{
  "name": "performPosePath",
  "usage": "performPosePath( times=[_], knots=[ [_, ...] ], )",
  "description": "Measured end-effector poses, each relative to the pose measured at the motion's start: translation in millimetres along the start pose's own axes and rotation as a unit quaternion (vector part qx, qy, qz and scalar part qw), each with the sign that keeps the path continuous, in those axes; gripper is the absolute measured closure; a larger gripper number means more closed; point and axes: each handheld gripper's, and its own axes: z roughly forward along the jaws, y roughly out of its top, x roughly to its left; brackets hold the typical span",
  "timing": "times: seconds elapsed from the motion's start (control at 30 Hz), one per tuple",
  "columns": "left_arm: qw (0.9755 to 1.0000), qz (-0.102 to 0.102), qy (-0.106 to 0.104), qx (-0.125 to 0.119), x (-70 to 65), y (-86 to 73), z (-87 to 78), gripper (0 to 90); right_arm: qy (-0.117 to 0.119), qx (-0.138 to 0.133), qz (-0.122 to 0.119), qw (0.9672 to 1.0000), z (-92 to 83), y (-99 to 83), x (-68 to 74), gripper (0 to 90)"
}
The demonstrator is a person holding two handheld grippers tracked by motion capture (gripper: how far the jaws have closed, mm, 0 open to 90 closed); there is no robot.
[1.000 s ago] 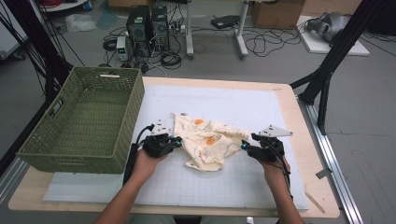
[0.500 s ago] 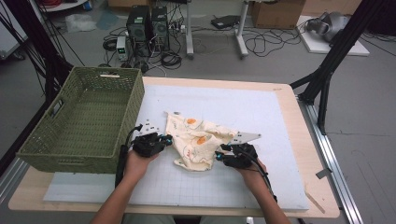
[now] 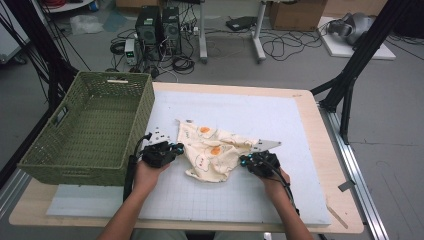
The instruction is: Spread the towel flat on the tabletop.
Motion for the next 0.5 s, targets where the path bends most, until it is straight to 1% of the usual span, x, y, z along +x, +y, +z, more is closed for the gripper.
performPosePath(
  times=[0.03, 0.1, 0.13, 0.17, 0.2, 0.23, 0.27, 0.3, 0.33, 0.37, 0.4, 0.5],
  knots=[
    [1.0, 0.001, 0.002, 0.003, 0.8, 0.0, 0.1, 85.8, -0.014, 0.0, 0.006, 0.9999, -4.7, -2.0, -6.5, 87.1],
    [0.9999, 0.0, 0.012, 0.003, 1.5, -0.3, 1.5, 85.8, -0.026, -0.004, 0.025, 0.9993, -12.3, -6.2, -17.8, 87.1],
    [0.9999, -0.001, 0.014, 0.003, 2.0, -0.5, 2.5, 85.9, -0.031, -0.007, 0.037, 0.9988, -16.5, -9.3, -24.6, 87.1],
    [0.9999, -0.002, 0.015, 0.003, 2.3, -0.6, 3.6, 85.9, -0.035, -0.009, 0.054, 0.9979, -20.4, -13.0, -31.2, 87.1],
    [0.9999, -0.002, 0.013, 0.004, 2.0, -0.6, 4.9, 85.9, -0.037, -0.015, 0.066, 0.997, -23.7, -17.3, -38.3, 87.1],
    [0.9999, 0.001, 0.014, 0.006, -0.1, -0.3, 7.6, 85.9, -0.043, -0.016, 0.08, 0.9958, -26.8, -20.9, -43.0, 87.2],
    [0.9998, 0.004, 0.02, 0.007, -1.7, -0.2, 8.7, 85.9, -0.059, -0.011, 0.083, 0.9947, -29.8, -24.2, -47.2, 89.9],
    [0.9998, 0.0, 0.021, 0.004, -2.7, -0.2, 10.1, 85.7, -0.075, -0.005, 0.081, 0.9939, -31.2, -25.6, -48.5, 89.9],
    [0.9998, -0.011, 0.017, 0.002, -2.8, -0.2, 11.0, 83.2, -0.079, -0.002, 0.085, 0.9932, -32.7, -28.1, -51.1, 89.6],
    [0.9997, -0.018, 0.016, 0.002, -2.3, 0.1, 11.2, 75.1, -0.072, -0.007, 0.093, 0.993, -34.1, -30.4, -53.3, 88.4],
    [0.9995, -0.026, 0.017, 0.001, -2.1, 0.2, 10.8, 64.7, -0.072, -0.011, 0.094, 0.9929, -35.7, -31.3, -53.7, 86.1],
    [0.9997, -0.018, 0.018, 0.001, -1.7, 0.7, 5.9, 56.7, -0.065, -0.029, 0.088, 0.9936, -38.6, -29.5, -51.7, 79.4]
  ],
)
